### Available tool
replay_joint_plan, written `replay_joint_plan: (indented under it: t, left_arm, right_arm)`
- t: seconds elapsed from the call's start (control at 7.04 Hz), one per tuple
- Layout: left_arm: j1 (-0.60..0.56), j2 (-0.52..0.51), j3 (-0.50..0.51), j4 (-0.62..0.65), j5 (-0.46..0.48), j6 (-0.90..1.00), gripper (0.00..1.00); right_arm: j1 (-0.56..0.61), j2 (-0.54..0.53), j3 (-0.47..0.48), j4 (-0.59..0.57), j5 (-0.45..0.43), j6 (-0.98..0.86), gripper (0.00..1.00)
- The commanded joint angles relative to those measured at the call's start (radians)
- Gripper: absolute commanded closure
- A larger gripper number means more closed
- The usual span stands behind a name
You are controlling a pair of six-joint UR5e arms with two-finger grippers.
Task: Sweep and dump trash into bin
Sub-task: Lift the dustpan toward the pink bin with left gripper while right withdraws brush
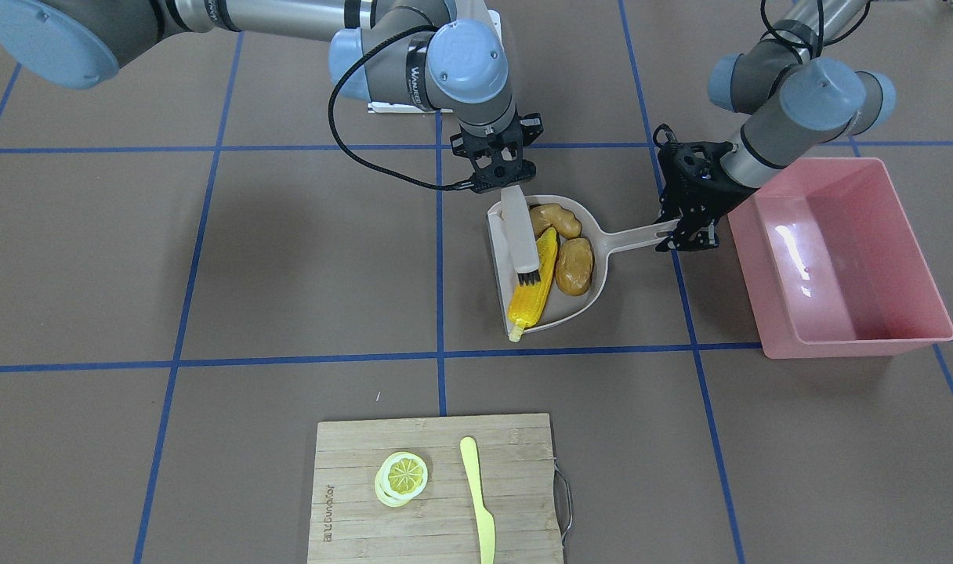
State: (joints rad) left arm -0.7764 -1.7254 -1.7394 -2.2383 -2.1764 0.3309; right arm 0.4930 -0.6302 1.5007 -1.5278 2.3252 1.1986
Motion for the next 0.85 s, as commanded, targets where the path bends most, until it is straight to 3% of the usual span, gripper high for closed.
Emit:
replay_joint_plan:
  t: [0.0, 0.43, 0.71]
  left_arm:
    - [-0.001, 0.0, 0.001, -0.1, 0.001, -0.074, 1.0]
    - [-0.055, 0.009, -0.003, -0.306, 0.009, -0.24, 1.0]
    - [-0.23, 0.137, -0.067, -0.291, -0.017, -0.253, 1.0]
  right_arm:
    - [0.118, -0.055, 0.122, -0.02, 0.078, 0.012, 1.0]
    - [0.284, -0.263, 0.303, -0.023, 0.086, 0.009, 1.0]
    - [0.39, -0.434, 0.41, -0.023, 0.083, -0.034, 1.0]
